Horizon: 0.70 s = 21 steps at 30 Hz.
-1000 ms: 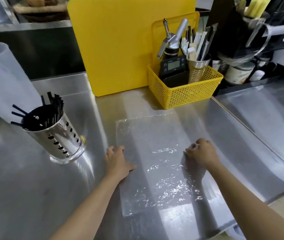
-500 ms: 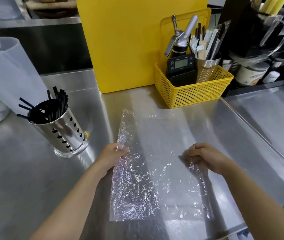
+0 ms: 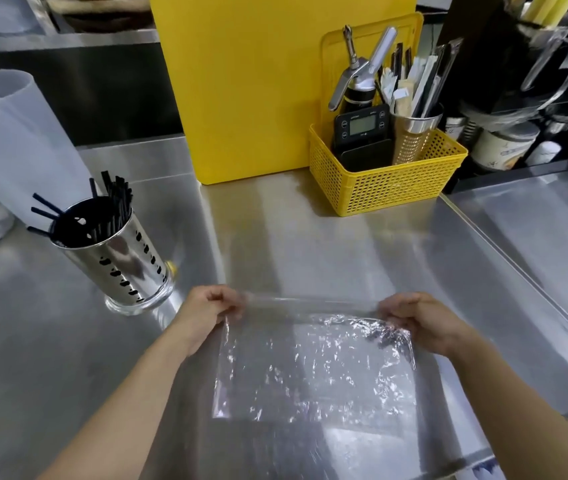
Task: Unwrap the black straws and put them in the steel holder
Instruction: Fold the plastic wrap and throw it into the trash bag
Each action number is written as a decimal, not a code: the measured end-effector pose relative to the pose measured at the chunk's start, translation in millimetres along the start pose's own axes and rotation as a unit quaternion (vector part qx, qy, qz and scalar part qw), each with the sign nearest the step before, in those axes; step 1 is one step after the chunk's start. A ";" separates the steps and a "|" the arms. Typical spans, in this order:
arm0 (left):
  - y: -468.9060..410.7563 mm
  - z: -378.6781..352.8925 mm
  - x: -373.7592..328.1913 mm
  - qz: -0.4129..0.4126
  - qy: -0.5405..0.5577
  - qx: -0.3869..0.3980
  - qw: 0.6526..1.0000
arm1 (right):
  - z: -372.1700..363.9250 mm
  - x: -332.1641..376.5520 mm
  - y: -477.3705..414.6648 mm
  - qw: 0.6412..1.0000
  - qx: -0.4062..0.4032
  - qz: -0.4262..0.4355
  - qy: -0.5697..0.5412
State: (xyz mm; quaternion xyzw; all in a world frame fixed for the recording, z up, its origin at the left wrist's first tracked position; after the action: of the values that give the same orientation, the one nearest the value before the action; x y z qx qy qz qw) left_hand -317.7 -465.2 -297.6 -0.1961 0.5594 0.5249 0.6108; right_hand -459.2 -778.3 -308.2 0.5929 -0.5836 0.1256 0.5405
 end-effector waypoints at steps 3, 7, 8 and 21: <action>1.3 0.3 -2.1 0.023 0.059 0.006 0.998 | -3.0 2.0 5.9 1.000 0.027 0.007 0.005; 6.2 0.3 -5.0 0.052 0.109 0.100 0.988 | 0.5 1.7 2.1 1.000 0.019 0.011 -0.012; 7.1 0.2 -5.2 0.065 0.121 0.114 0.984 | -0.3 0.3 -0.4 0.999 0.011 0.019 -0.030; 5.0 -1.9 -43.4 -0.067 -0.135 0.066 0.986 | -78.2 42.6 5.0 0.902 0.137 0.120 0.392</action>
State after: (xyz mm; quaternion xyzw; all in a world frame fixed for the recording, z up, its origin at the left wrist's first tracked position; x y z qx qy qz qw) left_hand -315.2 -483.2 -257.8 -0.1196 0.4906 0.4668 0.7260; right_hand -413.5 -739.1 -242.4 0.4895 -0.3688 0.4905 0.6196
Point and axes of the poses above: each hand's wrist, its own y-axis away from the middle knuckle, its own z-axis out of the back of the hand, x = y × z, the point moved 4 cm from there along -y, towards the middle knuckle, and after that the axes turned 15 degrees about -y, right-handed, at the moved point
